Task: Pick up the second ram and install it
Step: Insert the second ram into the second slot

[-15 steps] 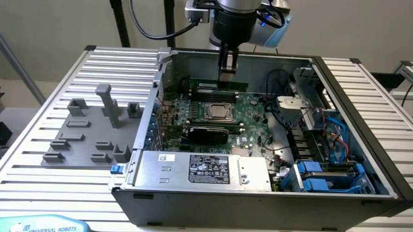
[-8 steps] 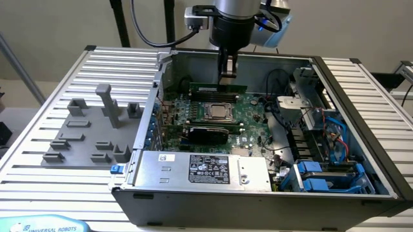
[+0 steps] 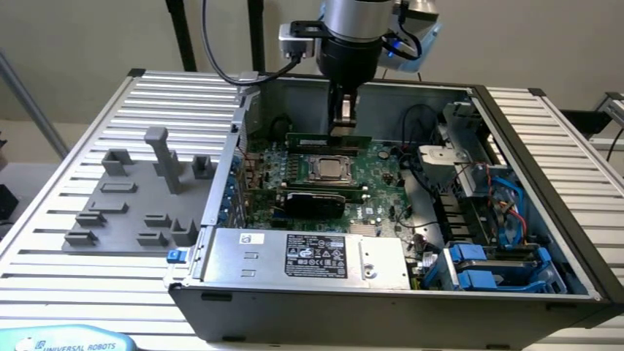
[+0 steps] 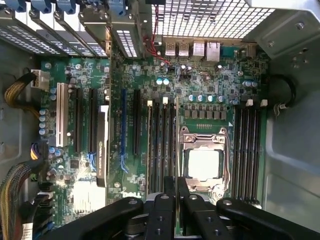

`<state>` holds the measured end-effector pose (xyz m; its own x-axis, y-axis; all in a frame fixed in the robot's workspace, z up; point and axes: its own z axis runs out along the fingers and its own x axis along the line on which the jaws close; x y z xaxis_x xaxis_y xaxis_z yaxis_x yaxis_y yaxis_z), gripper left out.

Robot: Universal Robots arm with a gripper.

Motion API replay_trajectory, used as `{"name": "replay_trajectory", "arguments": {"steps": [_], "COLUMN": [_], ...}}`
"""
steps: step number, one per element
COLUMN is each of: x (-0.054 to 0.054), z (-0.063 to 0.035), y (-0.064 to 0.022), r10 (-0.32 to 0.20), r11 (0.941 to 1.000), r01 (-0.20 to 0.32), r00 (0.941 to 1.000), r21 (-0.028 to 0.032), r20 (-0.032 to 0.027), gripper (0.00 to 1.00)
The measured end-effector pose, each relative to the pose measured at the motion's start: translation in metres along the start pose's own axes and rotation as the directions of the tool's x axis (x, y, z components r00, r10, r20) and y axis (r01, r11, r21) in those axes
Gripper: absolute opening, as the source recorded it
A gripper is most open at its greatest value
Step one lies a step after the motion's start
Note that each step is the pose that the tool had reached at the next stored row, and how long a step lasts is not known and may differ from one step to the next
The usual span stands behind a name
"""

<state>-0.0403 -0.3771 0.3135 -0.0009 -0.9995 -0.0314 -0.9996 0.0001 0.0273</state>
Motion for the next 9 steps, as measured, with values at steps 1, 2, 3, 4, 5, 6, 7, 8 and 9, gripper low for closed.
{"name": "replay_trajectory", "arguments": {"steps": [1, 2, 3, 4, 5, 6, 7, 8, 9], "x": [0.000, 0.000, 0.000, 0.000, 0.000, 0.000, 0.000, 0.000, 0.000], "z": [0.0018, 0.0036, 0.0054, 0.0072, 0.0090, 0.0109, 0.0126, 0.0145, 0.0163], "y": [-0.0001, -0.0001, -0.0002, -0.0003, -0.0005, -0.0008, -0.0014, -0.0020, -0.0021], "r10": [0.003, 0.008, 0.015, 0.024, 0.033, 0.042, 0.046, 0.047, 0.047], "r11": [1.0000, 1.0000, 0.9999, 0.9997, 0.9994, 0.9991, 0.9989, 0.9989, 0.9989], "r01": [-0.003, -0.008, -0.015, -0.024, -0.033, -0.042, -0.046, -0.047, -0.047], "r00": [1.0000, 1.0000, 0.9999, 0.9997, 0.9994, 0.9991, 0.9989, 0.9989, 0.9989], "r21": [0.0000, 0.0001, 0.0005, 0.0007, 0.0010, 0.0012, 0.0014, 0.0014, 0.0014], "r20": [0.0001, 0.0002, 0.0005, 0.0007, 0.0009, 0.0011, 0.0013, 0.0013, 0.0013], "gripper": [0.14, 0.14, 0.14, 0.14, 0.14, 0.14, 0.14, 0.14, 0.14]}}
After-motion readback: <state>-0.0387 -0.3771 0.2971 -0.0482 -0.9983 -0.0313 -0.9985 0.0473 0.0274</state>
